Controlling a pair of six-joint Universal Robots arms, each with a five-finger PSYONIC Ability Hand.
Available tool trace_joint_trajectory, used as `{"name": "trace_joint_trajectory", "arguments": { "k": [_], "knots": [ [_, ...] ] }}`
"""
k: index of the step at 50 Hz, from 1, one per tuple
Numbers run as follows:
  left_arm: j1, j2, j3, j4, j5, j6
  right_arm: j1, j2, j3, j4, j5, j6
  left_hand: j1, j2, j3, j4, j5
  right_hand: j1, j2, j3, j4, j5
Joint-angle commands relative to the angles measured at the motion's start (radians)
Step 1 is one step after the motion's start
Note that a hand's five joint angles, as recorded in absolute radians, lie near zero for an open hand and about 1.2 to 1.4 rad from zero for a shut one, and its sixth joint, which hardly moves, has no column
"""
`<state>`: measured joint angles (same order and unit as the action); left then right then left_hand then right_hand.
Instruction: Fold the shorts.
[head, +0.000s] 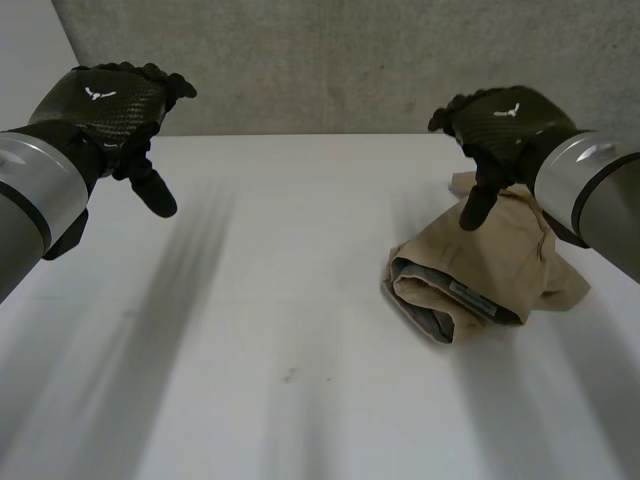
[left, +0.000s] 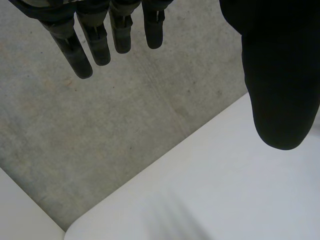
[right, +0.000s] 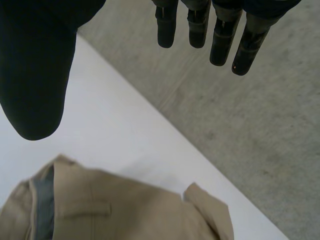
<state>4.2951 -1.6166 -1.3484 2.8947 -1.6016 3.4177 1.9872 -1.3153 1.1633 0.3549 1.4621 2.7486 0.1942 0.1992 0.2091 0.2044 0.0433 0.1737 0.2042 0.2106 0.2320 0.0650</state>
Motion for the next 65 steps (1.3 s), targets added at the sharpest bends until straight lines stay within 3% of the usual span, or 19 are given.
{"name": "trace_joint_trajectory", "arguments": {
  "k": [1,10,17,24,29,30,31,32,33,35,39,42,44,51,57,62,65],
  "knots": [
    [0.000,0.000,-0.002,0.003,0.000,0.000,-0.040,0.056,-0.002,0.113,0.009,-0.135,-0.020,-0.025,-0.035,-0.030,-0.043,0.001,-0.030,-0.036,-0.057,-0.065],
    [-0.002,-0.029,-0.017,0.003,0.000,-0.009,-0.114,0.051,0.134,0.061,-0.012,-0.112,-0.020,-0.025,-0.035,-0.030,-0.043,0.001,-0.030,-0.036,-0.057,-0.065],
    [-0.005,-0.055,-0.018,0.003,-0.001,-0.011,-0.175,0.051,0.373,-0.198,-0.025,-0.129,-0.020,-0.025,-0.035,-0.030,-0.043,0.001,-0.030,-0.036,-0.057,-0.065],
    [-0.005,-0.063,-0.018,0.017,-0.001,-0.009,-0.200,0.119,0.456,-0.405,-0.036,-0.187,-0.020,-0.025,-0.035,-0.030,-0.043,0.001,-0.030,-0.036,-0.057,-0.065],
    [-0.006,-0.063,-0.018,0.023,-0.001,-0.009,-0.212,0.162,0.455,-0.445,-0.034,-0.213,-0.020,-0.025,-0.035,-0.030,-0.043,0.049,0.019,0.012,-0.009,-0.017],
    [-0.006,-0.063,-0.018,0.023,-0.001,-0.009,-0.214,0.191,0.447,-0.453,-0.031,-0.214,-0.020,-0.025,-0.035,-0.030,-0.043,0.238,0.208,0.201,0.180,0.172],
    [-0.006,-0.065,-0.020,0.023,-0.001,-0.009,-0.214,0.191,0.447,-0.453,-0.031,-0.214,-0.020,-0.025,-0.035,-0.030,-0.043,0.240,0.210,0.203,0.182,0.174],
    [-0.006,-0.065,-0.020,0.023,-0.001,-0.008,-0.214,0.200,0.441,-0.452,-0.031,-0.214,-0.020,-0.025,-0.035,-0.030,-0.043,0.383,0.352,0.346,0.324,0.317],
    [-0.005,-0.066,-0.020,0.023,-0.001,-0.008,-0.212,0.212,0.435,-0.453,-0.034,-0.214,-0.020,-0.025,-0.035,-0.030,-0.043,0.747,0.717,0.710,0.689,0.681],
    [-0.005,-0.068,-0.018,0.023,-0.001,-0.006,-0.206,0.218,0.421,-0.453,-0.034,-0.216,-0.020,-0.025,-0.035,-0.030,-0.043,1.221,1.190,1.184,1.162,1.155],
    [-0.005,-0.065,-0.012,0.023,-0.001,-0.006,-0.200,0.209,0.383,-0.445,-0.043,-0.211,-0.020,-0.025,-0.035,-0.030,-0.043,1.223,1.192,1.186,1.164,1.157],
    [-0.003,-0.055,-0.002,0.024,-0.001,-0.005,-0.139,0.167,0.343,-0.442,-0.078,-0.214,-0.020,-0.025,-0.035,-0.030,-0.043,1.223,1.192,1.186,1.164,1.157],
    [-0.002,-0.054,0.000,0.024,-0.001,-0.005,-0.032,0.115,0.290,-0.444,-0.109,-0.204,-0.020,-0.025,-0.035,-0.030,-0.043,1.223,1.192,1.186,1.164,1.157],
    [0.028,0.006,0.018,0.067,-0.004,-0.006,0.192,0.090,0.067,-0.393,-0.089,-0.201,-0.016,-0.021,-0.031,-0.026,-0.040,1.223,1.192,1.186,1.164,1.157],
    [0.113,0.084,0.023,0.133,-0.011,-0.009,0.332,0.131,-0.321,-0.332,0.017,-0.201,-0.004,-0.009,-0.019,-0.014,-0.028,1.223,1.192,1.186,1.164,1.157],
    [0.205,0.178,0.025,0.169,-0.037,-0.023,0.361,0.142,-0.594,-0.298,0.113,-0.144,-0.004,-0.009,-0.019,-0.014,-0.028,1.223,1.192,1.186,1.164,1.157],
    [0.230,0.205,0.025,0.184,-0.043,-0.031,0.361,0.142,-0.637,-0.297,0.136,-0.101,-0.001,-0.006,-0.016,-0.011,-0.025,1.223,1.192,1.186,1.164,1.157]
  ]
}}
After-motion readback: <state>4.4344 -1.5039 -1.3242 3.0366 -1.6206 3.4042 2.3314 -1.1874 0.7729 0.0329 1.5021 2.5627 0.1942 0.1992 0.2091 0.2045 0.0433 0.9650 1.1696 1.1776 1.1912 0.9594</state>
